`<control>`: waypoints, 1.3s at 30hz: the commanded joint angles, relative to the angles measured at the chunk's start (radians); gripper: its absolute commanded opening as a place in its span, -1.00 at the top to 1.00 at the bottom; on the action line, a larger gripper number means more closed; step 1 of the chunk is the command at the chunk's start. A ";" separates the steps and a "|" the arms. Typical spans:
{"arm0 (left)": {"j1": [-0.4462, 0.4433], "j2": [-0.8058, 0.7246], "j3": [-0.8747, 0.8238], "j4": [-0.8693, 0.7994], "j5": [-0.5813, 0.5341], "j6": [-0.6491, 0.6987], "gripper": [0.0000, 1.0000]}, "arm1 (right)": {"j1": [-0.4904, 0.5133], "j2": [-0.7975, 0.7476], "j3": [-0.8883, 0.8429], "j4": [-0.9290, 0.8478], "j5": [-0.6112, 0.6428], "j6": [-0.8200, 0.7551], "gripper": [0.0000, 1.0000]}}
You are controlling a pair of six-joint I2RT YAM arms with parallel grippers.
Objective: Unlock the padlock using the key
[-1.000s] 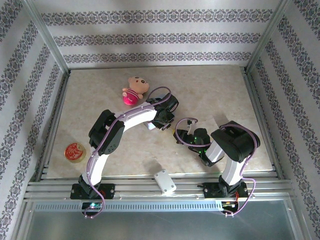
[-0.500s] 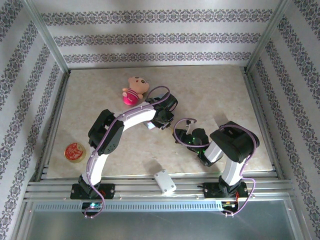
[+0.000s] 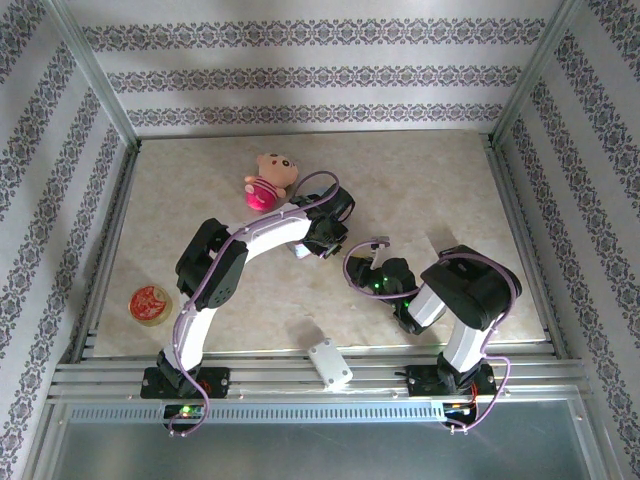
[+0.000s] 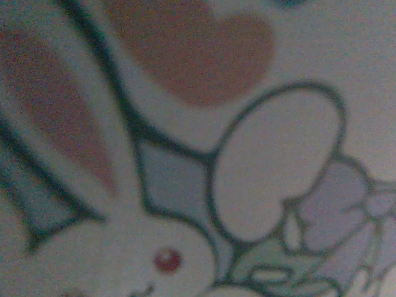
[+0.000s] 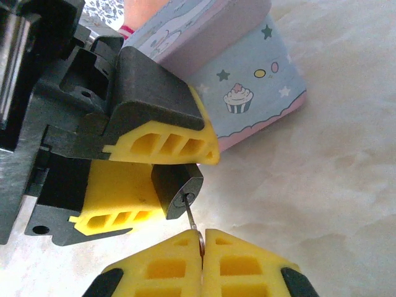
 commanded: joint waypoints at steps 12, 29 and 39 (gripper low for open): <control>-0.001 -0.017 -0.021 0.022 0.102 -0.022 0.58 | 0.016 0.058 0.069 0.072 -0.061 0.111 1.00; -0.001 -0.027 -0.036 0.038 0.112 -0.013 0.59 | -0.047 0.107 0.097 0.072 -0.234 0.188 1.00; -0.001 -0.048 -0.064 0.036 0.125 0.006 0.62 | -0.147 0.108 0.105 0.072 -0.385 0.226 1.00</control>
